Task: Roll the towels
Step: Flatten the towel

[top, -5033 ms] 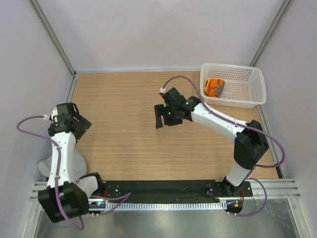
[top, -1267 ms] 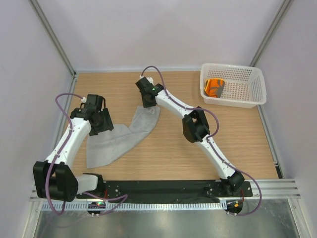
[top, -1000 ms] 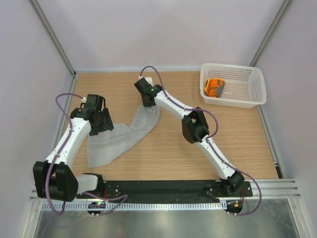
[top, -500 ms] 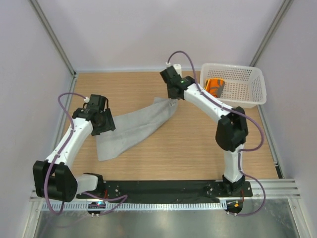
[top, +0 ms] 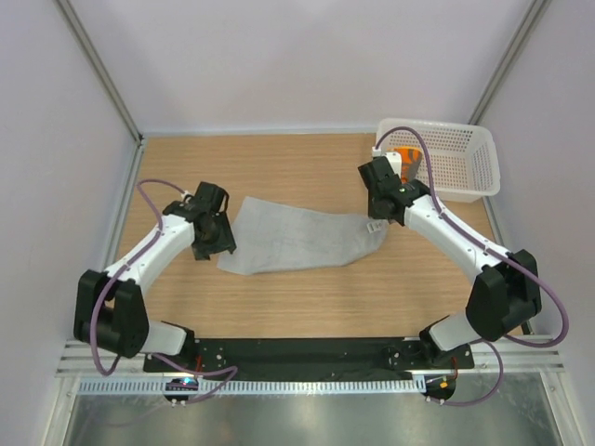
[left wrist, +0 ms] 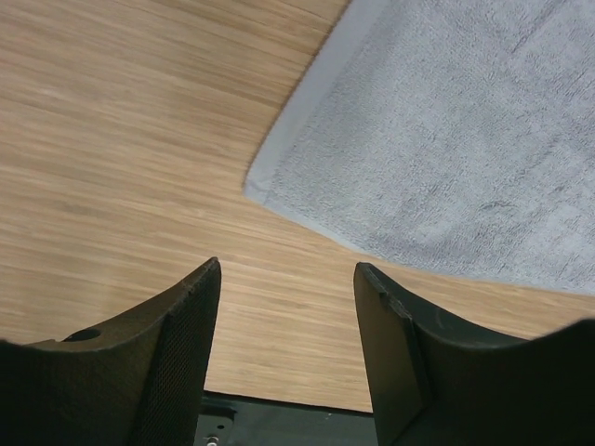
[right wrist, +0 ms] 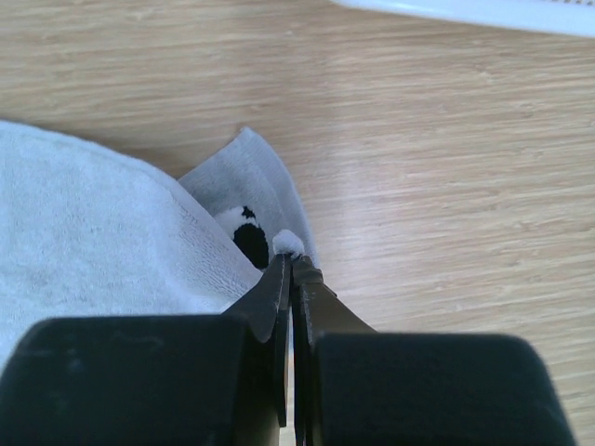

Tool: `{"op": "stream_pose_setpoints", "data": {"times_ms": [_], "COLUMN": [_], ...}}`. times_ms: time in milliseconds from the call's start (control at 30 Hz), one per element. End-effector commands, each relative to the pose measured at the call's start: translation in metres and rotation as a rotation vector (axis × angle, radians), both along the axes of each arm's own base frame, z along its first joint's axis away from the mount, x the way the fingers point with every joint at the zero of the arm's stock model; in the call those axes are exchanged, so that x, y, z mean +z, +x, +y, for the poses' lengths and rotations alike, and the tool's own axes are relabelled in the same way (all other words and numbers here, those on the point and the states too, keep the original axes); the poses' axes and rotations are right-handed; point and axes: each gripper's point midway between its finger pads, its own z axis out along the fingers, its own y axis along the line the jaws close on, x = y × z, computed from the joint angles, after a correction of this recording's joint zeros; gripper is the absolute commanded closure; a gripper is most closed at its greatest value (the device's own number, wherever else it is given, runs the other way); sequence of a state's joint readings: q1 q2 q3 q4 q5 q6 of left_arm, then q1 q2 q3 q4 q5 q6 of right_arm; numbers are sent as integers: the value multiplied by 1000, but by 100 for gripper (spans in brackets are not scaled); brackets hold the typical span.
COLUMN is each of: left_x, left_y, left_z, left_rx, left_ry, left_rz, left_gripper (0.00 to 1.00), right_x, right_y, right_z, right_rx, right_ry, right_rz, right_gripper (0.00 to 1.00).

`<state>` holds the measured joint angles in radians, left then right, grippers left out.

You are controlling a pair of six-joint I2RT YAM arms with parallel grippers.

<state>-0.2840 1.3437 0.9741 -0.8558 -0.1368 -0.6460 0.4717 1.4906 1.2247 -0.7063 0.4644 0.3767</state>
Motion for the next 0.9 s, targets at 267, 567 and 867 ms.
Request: {"op": "stream_pose_setpoints", "data": {"times_ms": [267, 567, 867], "left_x": [-10, -37, -69], "left_y": [122, 203, 210], "left_z": [-53, -65, -62], "left_rx": [-73, -75, -43], "left_ry": [-50, 36, 77], "left_rz": [-135, -106, -44], "left_gripper": [37, 37, 39], "right_x": [-1, -3, -8], "right_y": [-1, -4, -3], "right_z": [20, 24, 27], "right_rx": [41, 66, 74], "right_ry": [96, 107, 117], "right_rz": [-12, 12, 27], "right_gripper": [99, 99, 99]}}
